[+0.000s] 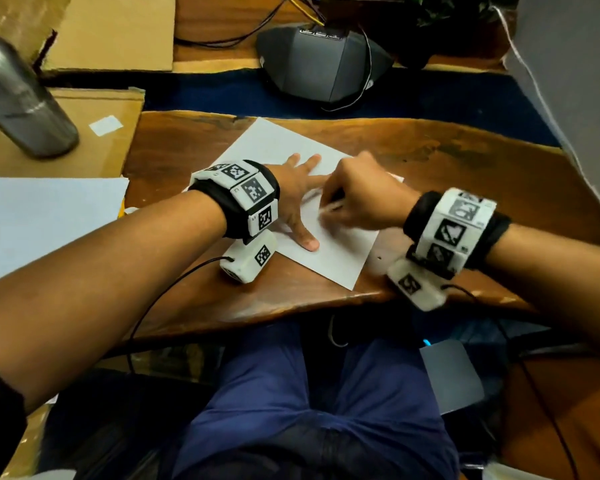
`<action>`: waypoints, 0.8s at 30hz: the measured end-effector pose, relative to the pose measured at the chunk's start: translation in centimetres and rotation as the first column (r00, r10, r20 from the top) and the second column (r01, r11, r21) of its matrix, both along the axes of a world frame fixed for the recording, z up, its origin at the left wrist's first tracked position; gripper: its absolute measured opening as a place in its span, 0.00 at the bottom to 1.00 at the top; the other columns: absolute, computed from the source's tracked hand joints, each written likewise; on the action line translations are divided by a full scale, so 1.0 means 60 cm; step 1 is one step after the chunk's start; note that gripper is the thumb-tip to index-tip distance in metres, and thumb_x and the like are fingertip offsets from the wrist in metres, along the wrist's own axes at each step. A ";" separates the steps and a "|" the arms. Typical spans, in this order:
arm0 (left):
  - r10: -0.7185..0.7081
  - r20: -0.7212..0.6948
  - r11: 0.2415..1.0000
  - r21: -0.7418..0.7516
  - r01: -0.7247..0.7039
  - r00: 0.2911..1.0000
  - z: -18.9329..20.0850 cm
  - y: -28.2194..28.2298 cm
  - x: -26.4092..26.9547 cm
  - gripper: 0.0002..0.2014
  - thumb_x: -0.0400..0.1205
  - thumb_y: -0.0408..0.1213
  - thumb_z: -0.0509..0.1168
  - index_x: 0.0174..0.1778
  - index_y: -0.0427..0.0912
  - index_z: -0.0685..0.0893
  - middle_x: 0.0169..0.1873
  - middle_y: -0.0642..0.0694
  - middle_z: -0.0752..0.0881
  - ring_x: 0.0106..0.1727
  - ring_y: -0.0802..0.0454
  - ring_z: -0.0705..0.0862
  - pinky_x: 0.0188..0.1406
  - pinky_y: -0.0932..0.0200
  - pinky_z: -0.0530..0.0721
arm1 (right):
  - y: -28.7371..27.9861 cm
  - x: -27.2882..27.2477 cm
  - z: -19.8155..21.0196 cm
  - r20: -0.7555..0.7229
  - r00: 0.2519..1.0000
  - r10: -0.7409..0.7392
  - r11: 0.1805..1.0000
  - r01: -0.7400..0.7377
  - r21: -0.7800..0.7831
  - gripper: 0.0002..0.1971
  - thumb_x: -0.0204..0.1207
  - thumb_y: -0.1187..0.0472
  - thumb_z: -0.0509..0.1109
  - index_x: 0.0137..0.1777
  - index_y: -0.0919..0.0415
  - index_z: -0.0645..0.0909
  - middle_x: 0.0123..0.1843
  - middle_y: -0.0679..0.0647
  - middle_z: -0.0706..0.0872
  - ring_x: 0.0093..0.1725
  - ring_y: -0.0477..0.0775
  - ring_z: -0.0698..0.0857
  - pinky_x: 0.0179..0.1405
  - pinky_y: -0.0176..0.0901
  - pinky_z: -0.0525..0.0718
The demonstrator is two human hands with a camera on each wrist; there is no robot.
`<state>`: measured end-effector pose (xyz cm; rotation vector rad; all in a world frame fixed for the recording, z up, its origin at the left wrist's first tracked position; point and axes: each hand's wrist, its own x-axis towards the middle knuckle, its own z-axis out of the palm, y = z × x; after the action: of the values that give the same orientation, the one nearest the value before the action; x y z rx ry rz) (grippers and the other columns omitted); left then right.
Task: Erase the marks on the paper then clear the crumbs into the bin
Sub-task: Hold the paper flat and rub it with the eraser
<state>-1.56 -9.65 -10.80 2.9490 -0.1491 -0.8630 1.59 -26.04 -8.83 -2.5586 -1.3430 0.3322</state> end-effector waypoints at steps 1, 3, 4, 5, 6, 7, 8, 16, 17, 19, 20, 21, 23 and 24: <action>-0.007 -0.004 1.000 -0.006 0.007 1.000 0.000 0.000 -0.001 0.72 0.46 0.76 0.71 0.83 0.68 0.37 0.85 0.52 0.32 0.85 0.40 0.34 0.79 0.24 0.53 | 0.000 -0.013 -0.002 -0.037 0.998 0.042 0.999 -0.043 -0.017 0.03 0.70 0.61 0.80 0.42 0.59 0.93 0.37 0.51 0.92 0.34 0.48 0.87 0.38 0.42 0.87; -0.007 0.003 1.000 0.004 0.007 1.000 0.003 0.000 -0.003 0.71 0.49 0.75 0.73 0.83 0.69 0.37 0.85 0.53 0.32 0.85 0.41 0.34 0.77 0.25 0.52 | 0.000 0.013 0.006 -0.022 0.999 -0.031 0.999 0.030 -0.025 0.05 0.70 0.59 0.81 0.44 0.59 0.94 0.38 0.50 0.93 0.34 0.47 0.87 0.39 0.41 0.87; 0.000 0.009 1.000 0.013 0.000 1.000 0.006 -0.002 -0.005 0.69 0.53 0.73 0.75 0.83 0.69 0.37 0.85 0.53 0.32 0.86 0.42 0.34 0.78 0.26 0.53 | -0.001 0.034 0.011 -0.001 0.995 -0.099 0.995 0.099 0.003 0.05 0.71 0.59 0.81 0.45 0.59 0.94 0.39 0.52 0.93 0.35 0.48 0.87 0.38 0.42 0.87; 0.006 0.018 1.000 0.019 -0.007 1.000 0.006 -0.003 -0.006 0.68 0.55 0.72 0.77 0.83 0.69 0.37 0.85 0.53 0.32 0.86 0.42 0.34 0.78 0.27 0.53 | -0.001 0.050 0.013 0.022 0.991 -0.135 0.991 0.135 0.026 0.06 0.71 0.59 0.81 0.45 0.60 0.94 0.40 0.53 0.93 0.35 0.49 0.87 0.36 0.43 0.87; 0.011 0.023 1.000 0.027 -0.011 1.000 0.007 -0.004 -0.007 0.67 0.57 0.71 0.77 0.83 0.68 0.38 0.85 0.53 0.33 0.86 0.43 0.34 0.78 0.27 0.53 | -0.002 0.053 0.010 0.037 0.989 -0.143 0.989 0.141 0.036 0.06 0.72 0.59 0.81 0.46 0.60 0.94 0.40 0.54 0.93 0.36 0.50 0.87 0.35 0.41 0.86; 0.009 0.027 0.999 0.033 -0.010 1.000 0.010 -0.004 -0.009 0.67 0.57 0.71 0.77 0.84 0.67 0.38 0.85 0.53 0.32 0.86 0.43 0.34 0.78 0.27 0.53 | 0.002 0.042 0.006 0.048 0.993 -0.112 0.993 0.111 0.027 0.05 0.72 0.60 0.81 0.46 0.60 0.93 0.41 0.53 0.93 0.36 0.50 0.87 0.34 0.40 0.85; 0.009 0.022 1.000 0.028 -0.009 1.000 0.012 -0.006 -0.010 0.68 0.57 0.71 0.77 0.84 0.65 0.38 0.85 0.52 0.32 0.86 0.42 0.34 0.78 0.26 0.53 | 0.005 0.022 0.002 0.050 0.998 -0.040 0.999 0.040 0.006 0.05 0.71 0.60 0.81 0.45 0.59 0.93 0.40 0.52 0.93 0.36 0.50 0.86 0.35 0.39 0.85; 0.027 0.007 1.000 0.005 -0.027 1.000 0.011 -0.004 -0.010 0.70 0.54 0.72 0.77 0.84 0.66 0.37 0.85 0.53 0.32 0.86 0.43 0.34 0.79 0.28 0.51 | 0.009 0.044 0.003 0.037 0.996 -0.084 0.996 0.083 0.010 0.06 0.72 0.57 0.81 0.46 0.58 0.93 0.39 0.51 0.92 0.37 0.50 0.89 0.39 0.45 0.89; 0.034 0.005 0.999 0.007 -0.034 0.999 0.016 -0.004 -0.011 0.70 0.56 0.70 0.78 0.84 0.63 0.36 0.85 0.52 0.32 0.86 0.42 0.34 0.79 0.28 0.50 | 0.013 0.025 0.001 0.043 0.999 -0.023 1.000 0.024 -0.010 0.06 0.72 0.59 0.81 0.46 0.58 0.93 0.40 0.51 0.92 0.37 0.50 0.88 0.39 0.45 0.89; 0.044 0.003 0.999 -0.001 -0.044 0.999 0.020 -0.007 -0.014 0.69 0.59 0.67 0.79 0.85 0.60 0.35 0.85 0.51 0.31 0.86 0.43 0.34 0.80 0.29 0.49 | 0.012 -0.001 -0.003 -0.026 0.998 0.064 0.998 -0.065 -0.024 0.05 0.71 0.58 0.81 0.45 0.57 0.93 0.40 0.48 0.92 0.35 0.47 0.86 0.35 0.37 0.85; 0.038 0.008 0.999 -0.001 -0.038 0.999 0.019 -0.007 -0.012 0.69 0.59 0.68 0.79 0.84 0.62 0.35 0.85 0.52 0.31 0.85 0.43 0.34 0.79 0.28 0.49 | 0.011 0.010 0.000 -0.035 0.999 0.034 0.999 -0.035 -0.031 0.05 0.71 0.57 0.82 0.45 0.57 0.93 0.40 0.47 0.92 0.35 0.45 0.86 0.33 0.33 0.83; 0.030 0.008 1.000 0.005 -0.030 1.000 0.016 -0.008 -0.011 0.69 0.58 0.69 0.78 0.84 0.64 0.35 0.85 0.53 0.31 0.85 0.44 0.33 0.79 0.28 0.50 | 0.011 0.031 0.004 -0.024 0.999 -0.038 0.999 0.037 -0.028 0.06 0.71 0.56 0.82 0.45 0.57 0.93 0.41 0.47 0.92 0.35 0.45 0.87 0.32 0.31 0.82; 0.034 0.008 0.999 0.020 -0.034 0.999 0.010 -0.006 -0.009 0.70 0.56 0.71 0.78 0.83 0.67 0.34 0.85 0.55 0.32 0.85 0.44 0.34 0.79 0.28 0.50 | 0.009 0.062 0.009 0.015 0.994 -0.110 0.994 0.109 0.004 0.08 0.72 0.55 0.82 0.45 0.59 0.93 0.41 0.51 0.93 0.37 0.48 0.88 0.35 0.39 0.87; 0.033 0.011 0.999 0.021 -0.033 0.999 0.012 -0.006 -0.010 0.70 0.56 0.71 0.78 0.83 0.66 0.34 0.85 0.54 0.32 0.86 0.44 0.34 0.79 0.28 0.50 | 0.011 0.062 0.007 0.033 0.994 -0.102 0.995 0.102 0.005 0.08 0.72 0.56 0.82 0.46 0.59 0.93 0.42 0.53 0.93 0.38 0.49 0.88 0.38 0.43 0.89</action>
<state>-2.14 -10.01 -10.11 2.9667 -0.0919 -0.8502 5.29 -25.38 -8.43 -2.6285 -1.2172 0.2700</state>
